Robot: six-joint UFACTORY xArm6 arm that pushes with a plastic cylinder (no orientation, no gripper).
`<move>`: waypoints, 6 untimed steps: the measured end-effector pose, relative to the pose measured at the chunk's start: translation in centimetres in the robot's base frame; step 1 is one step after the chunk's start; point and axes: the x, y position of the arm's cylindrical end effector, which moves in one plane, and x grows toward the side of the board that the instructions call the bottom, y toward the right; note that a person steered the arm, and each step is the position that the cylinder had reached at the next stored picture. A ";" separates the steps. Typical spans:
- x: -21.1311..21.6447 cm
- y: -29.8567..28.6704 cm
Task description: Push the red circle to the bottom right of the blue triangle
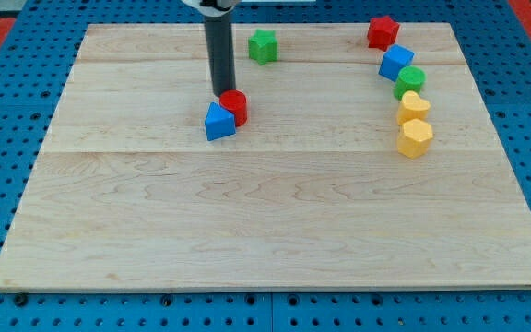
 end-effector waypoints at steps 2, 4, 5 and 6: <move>6.1 12.0; 0.3 7.7; 4.1 3.4; 8.5 6.0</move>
